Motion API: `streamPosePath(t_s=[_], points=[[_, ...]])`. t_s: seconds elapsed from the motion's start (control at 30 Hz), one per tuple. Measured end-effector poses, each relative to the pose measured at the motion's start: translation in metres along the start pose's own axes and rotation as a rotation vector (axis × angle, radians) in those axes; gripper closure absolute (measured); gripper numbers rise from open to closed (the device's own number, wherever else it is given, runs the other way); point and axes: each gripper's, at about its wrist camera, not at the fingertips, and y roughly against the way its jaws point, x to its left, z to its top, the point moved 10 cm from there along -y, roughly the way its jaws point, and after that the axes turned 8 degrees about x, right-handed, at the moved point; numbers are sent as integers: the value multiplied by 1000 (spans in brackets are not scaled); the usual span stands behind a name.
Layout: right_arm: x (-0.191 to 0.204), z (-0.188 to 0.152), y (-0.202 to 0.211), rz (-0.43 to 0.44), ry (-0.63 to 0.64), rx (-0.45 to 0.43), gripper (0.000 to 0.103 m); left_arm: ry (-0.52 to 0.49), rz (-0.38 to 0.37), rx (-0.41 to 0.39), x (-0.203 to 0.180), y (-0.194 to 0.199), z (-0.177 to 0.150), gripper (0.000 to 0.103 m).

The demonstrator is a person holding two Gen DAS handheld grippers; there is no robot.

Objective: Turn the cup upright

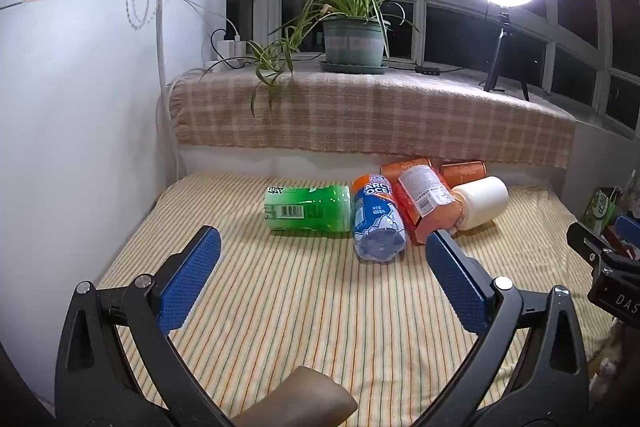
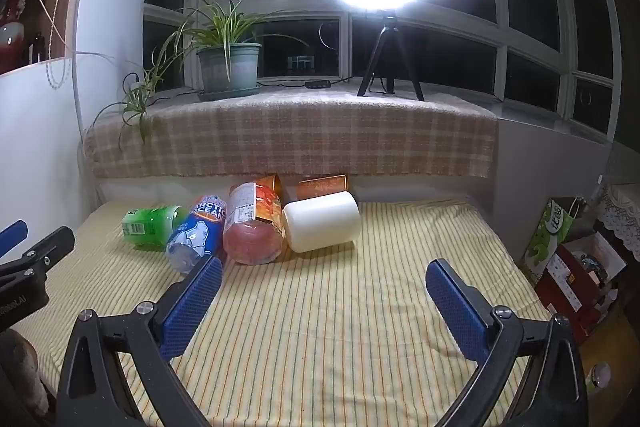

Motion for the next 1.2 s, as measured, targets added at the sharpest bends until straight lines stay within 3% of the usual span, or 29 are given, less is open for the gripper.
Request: streamPosePath(t_s=[0.37, 0.43, 1.2], points=[[2, 1, 1, 6, -2, 8, 0, -7, -36, 18, -5, -9, 5, 0], [3, 2, 2, 6, -1, 9, 0, 18, -3, 3, 0, 0, -1, 0], [1, 0, -7, 9, -1, 17, 0, 19, -6, 11, 6, -1, -2, 0]])
